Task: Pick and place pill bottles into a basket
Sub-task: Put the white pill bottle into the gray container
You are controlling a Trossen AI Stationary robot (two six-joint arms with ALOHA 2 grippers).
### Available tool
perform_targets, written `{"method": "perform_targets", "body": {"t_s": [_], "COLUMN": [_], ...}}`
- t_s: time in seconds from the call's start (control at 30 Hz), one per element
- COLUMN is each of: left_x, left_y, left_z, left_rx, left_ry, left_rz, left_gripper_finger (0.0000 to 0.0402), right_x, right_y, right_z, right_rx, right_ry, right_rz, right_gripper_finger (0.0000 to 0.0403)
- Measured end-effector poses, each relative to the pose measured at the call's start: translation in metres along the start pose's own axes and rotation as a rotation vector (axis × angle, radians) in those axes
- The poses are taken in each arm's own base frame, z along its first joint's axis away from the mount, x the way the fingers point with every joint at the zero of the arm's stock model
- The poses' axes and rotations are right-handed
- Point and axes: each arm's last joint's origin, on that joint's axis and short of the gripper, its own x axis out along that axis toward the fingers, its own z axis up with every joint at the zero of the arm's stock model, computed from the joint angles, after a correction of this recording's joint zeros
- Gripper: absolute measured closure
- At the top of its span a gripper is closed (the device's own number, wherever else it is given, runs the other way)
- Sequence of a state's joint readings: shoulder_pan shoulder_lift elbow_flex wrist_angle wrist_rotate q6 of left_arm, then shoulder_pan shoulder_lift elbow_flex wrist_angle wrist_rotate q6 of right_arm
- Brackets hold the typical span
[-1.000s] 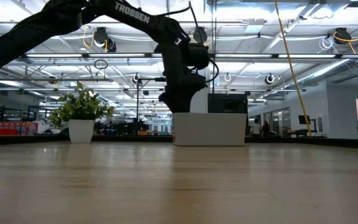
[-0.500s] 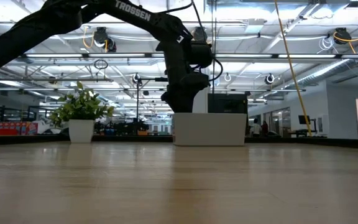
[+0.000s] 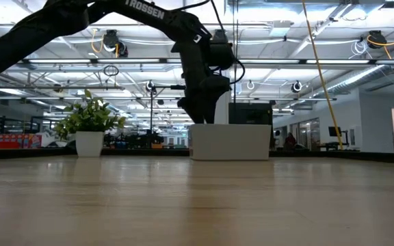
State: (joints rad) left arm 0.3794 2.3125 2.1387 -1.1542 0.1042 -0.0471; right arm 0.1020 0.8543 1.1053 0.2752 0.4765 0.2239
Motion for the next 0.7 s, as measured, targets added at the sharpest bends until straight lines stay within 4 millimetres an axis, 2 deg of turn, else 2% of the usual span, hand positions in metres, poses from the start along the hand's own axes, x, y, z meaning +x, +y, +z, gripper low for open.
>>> {"method": "perform_targets", "body": {"t_s": [0.13,0.37,0.57,0.7], "left_x": [-0.013,-0.062,-0.119,-0.169], "left_y": [0.0,-0.008,-0.019,-0.035], "left_z": [0.005,0.014,0.001,-0.008], "left_rx": [0.001,0.012,-0.026,-0.023], "left_ry": [-0.034,-0.128,-0.26,-0.441], "left_rz": [0.007,-0.04,-0.058,-0.082], "left_gripper_finger": [0.0154,0.014,0.0142,0.0149], "right_x": [0.0,0.0,-0.001,-0.003], "right_y": [0.0,0.002,0.001,-0.001], "right_z": [0.0,0.001,-0.001,-0.005], "right_rx": [0.0,0.042,0.067,0.146], "right_ry": [0.0,-0.004,0.02,0.074], "right_rz": [0.001,0.038,0.032,0.018], "right_gripper_finger": [0.009,0.009,0.009,0.009]}}
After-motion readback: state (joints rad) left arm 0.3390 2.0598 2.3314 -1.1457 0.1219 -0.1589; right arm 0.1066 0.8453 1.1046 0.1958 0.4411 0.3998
